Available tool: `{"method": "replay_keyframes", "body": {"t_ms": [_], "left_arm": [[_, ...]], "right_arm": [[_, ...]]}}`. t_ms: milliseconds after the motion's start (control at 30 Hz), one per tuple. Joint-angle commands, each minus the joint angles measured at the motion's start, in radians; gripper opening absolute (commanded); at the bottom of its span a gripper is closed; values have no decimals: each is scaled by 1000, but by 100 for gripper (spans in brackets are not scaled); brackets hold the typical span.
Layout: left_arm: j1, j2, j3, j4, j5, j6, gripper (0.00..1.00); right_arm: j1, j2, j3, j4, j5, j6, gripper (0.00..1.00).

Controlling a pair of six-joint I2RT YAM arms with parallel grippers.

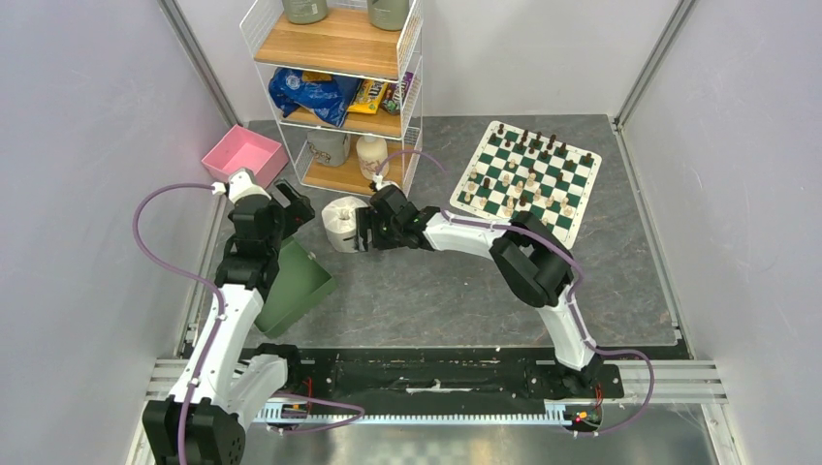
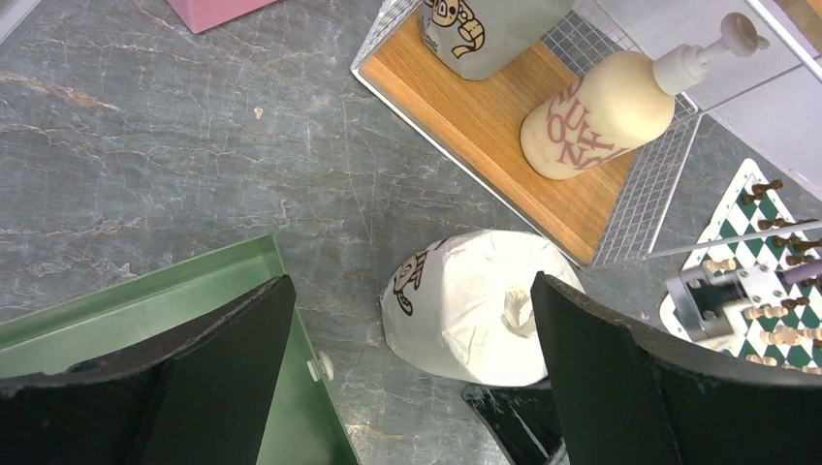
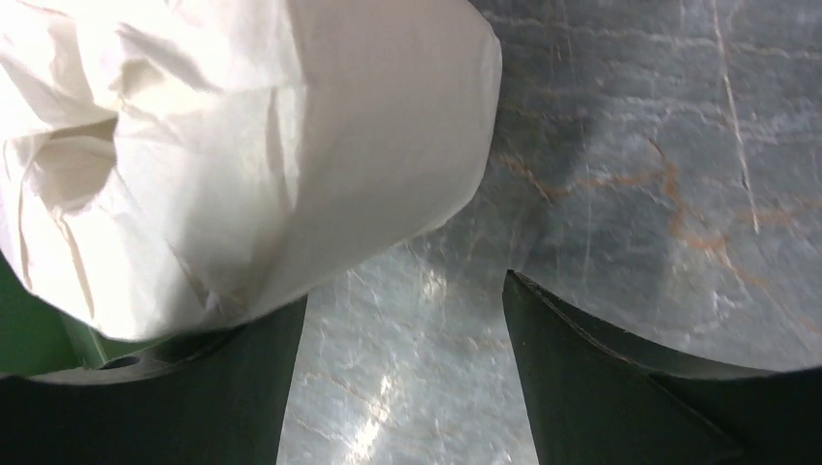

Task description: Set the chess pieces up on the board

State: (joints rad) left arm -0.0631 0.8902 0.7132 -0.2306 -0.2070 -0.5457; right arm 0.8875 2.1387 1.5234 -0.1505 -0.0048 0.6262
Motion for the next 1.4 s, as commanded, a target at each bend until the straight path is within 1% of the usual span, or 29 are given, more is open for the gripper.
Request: {"method": "replay_keyframes", "body": {"t_ms": [0, 100, 267, 367, 533, 633, 733, 867, 933, 967, 1033, 1100, 1167, 1233, 1267, 1300, 1367], "left_arm": [[2, -25, -10, 22, -5, -22, 100], [3, -21, -14, 27, -2, -24, 100], [2, -12, -4, 24, -1, -23, 100], [2, -11, -6, 26, 6, -23, 100], [4, -4, 12, 30, 12, -22, 100], [4, -8, 20, 48, 81, -1, 100], [5, -11, 23, 79, 152, -10, 100], [4, -9, 23, 113, 204, -62, 100], [1, -9, 34, 120, 269, -63, 100], [-4, -11, 37, 126, 280, -63, 100], [-30, -10, 47, 132, 276, -52, 100], [-53, -2, 56, 132, 263, -38, 100], [-83, 12, 61, 134, 242, -27, 100], [-121, 23, 64, 135, 213, -20, 100], [-143, 28, 67, 136, 212, -18, 100], [-158, 34, 68, 137, 182, -15, 100], [-181, 40, 66, 142, 170, -14, 100]], "right_arm": [[-1, 52, 101, 47, -9, -10, 81], [-1, 64, 112, 48, -8, -9, 81], [-1, -16, 51, 45, -1, -45, 82], [-2, -107, -19, 34, 32, -78, 85], [-7, -309, -170, 24, 80, -107, 91], [-17, -434, -270, 0, 131, -98, 92], [-56, -570, -379, -46, 193, -62, 93], [-168, -766, -526, -126, 244, 4, 92], [-239, -881, -603, -166, 273, 34, 90], [-279, -929, -642, -188, 295, 45, 89], [-350, -1052, -704, -245, 352, 52, 85], [-435, -1133, -745, -301, 397, 54, 83], [-544, -1170, -769, -341, 391, 47, 77], [-672, -1164, -778, -361, 329, 37, 71], [-745, -1149, -780, -363, 279, 34, 70], [-813, -1133, -780, -365, 222, 33, 69], [-927, -1092, -777, -359, 157, 30, 67]]}}
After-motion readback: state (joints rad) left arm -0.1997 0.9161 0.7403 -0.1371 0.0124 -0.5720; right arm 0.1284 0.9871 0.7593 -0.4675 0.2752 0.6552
